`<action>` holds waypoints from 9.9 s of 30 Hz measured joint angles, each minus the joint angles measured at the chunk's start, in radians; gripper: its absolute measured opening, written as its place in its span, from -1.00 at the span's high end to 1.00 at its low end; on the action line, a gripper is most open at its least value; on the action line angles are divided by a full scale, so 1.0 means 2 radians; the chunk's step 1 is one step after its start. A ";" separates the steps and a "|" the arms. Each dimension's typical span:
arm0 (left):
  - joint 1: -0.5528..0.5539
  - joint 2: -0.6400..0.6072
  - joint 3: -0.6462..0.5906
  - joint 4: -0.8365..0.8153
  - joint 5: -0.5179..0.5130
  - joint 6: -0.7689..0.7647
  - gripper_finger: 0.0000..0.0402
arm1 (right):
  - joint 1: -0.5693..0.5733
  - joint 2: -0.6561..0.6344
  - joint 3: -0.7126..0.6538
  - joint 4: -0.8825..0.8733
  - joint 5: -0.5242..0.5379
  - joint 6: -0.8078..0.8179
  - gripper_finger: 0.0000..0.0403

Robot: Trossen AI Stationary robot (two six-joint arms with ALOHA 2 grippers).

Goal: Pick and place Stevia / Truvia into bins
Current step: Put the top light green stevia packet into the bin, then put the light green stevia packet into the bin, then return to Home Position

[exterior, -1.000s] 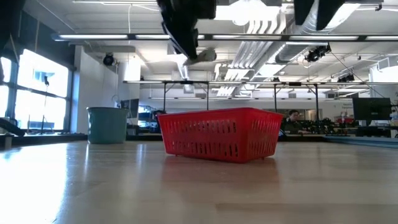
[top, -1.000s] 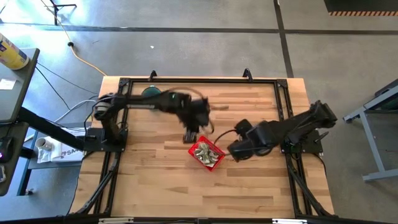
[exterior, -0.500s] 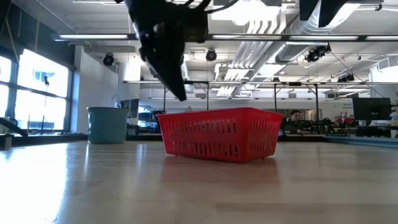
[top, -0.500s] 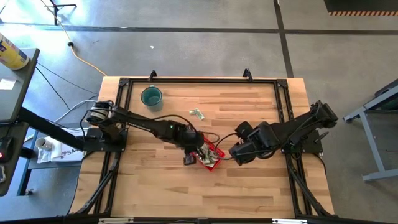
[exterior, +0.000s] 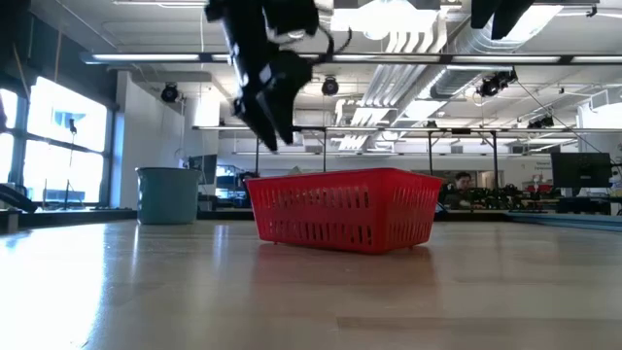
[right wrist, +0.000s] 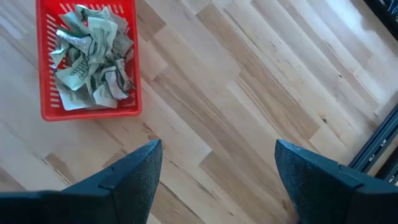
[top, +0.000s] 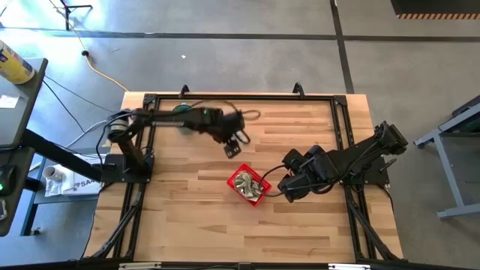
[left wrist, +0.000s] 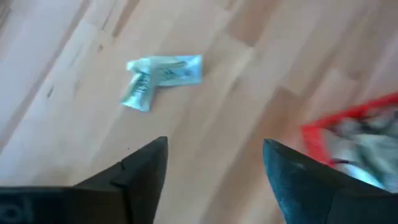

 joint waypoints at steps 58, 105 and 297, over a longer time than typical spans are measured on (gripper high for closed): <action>-0.072 0.054 0.000 0.006 0.126 0.059 0.86 | -0.048 0.000 0.000 0.000 -0.024 -0.038 -0.50; -0.174 -0.259 -0.077 -0.172 -0.114 -0.143 -0.05 | -0.241 0.021 -0.245 0.617 -0.072 -0.171 -0.50; -0.031 -0.860 -0.627 0.135 -0.154 0.057 -0.13 | -0.079 -0.813 -0.744 0.592 -0.072 -0.431 -0.25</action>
